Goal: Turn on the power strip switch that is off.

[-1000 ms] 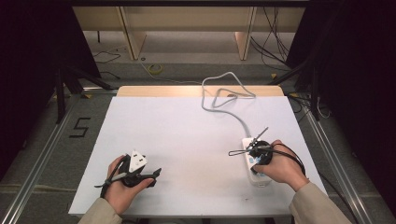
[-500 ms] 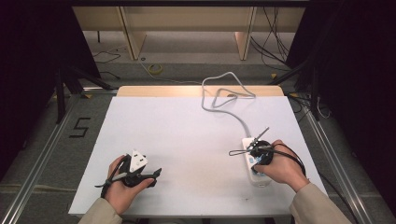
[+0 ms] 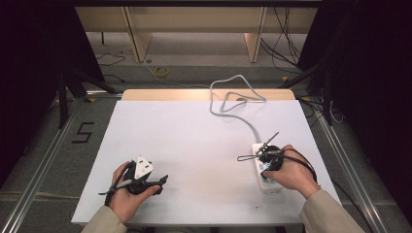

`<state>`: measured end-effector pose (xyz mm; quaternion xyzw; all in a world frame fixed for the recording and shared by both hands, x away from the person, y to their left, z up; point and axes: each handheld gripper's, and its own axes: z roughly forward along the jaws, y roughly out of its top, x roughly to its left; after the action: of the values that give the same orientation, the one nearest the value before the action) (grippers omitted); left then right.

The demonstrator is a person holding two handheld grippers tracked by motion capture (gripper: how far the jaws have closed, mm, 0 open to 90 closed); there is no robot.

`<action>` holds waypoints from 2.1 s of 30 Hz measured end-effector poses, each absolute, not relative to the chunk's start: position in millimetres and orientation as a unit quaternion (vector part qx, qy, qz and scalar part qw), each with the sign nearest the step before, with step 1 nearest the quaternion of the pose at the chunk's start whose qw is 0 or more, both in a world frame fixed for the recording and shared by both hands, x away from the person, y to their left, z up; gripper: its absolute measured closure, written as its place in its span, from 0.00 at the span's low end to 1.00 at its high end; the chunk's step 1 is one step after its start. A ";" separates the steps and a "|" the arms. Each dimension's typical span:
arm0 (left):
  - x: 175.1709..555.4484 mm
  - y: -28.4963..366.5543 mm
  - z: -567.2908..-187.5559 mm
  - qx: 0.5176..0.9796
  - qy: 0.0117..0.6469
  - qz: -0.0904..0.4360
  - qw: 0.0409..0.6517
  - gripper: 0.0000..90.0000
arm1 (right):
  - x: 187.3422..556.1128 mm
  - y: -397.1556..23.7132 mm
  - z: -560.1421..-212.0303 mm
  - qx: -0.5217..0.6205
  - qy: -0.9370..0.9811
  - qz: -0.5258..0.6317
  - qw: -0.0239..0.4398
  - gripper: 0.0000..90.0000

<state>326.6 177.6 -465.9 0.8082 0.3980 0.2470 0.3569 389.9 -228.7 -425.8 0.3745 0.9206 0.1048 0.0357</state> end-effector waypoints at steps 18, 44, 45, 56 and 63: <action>326.7 177.1 -466.4 0.809 0.397 0.246 0.356 0.28 | 389.3 -227.9 -428.2 0.371 0.922 0.102 0.041 1.00; 326.2 177.3 -465.9 0.808 0.398 0.246 0.358 0.29 | 386.1 -233.8 -428.5 0.383 0.914 0.126 0.040 1.00; 326.2 177.3 -465.8 0.808 0.398 0.246 0.358 0.29 | 386.1 -233.7 -428.4 0.383 0.914 0.126 0.040 1.00; 326.0 176.9 -465.7 0.808 0.399 0.245 0.358 0.29 | 385.7 -233.5 -427.4 0.382 0.914 0.130 0.044 1.00; 326.3 177.1 -465.9 0.808 0.399 0.245 0.358 0.29 | 386.4 -233.8 -427.1 0.382 0.914 0.132 0.042 1.00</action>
<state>326.3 177.1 -465.9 0.8080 0.3988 0.2449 0.3578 386.4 -233.8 -427.1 0.3822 0.9136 0.1319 0.0419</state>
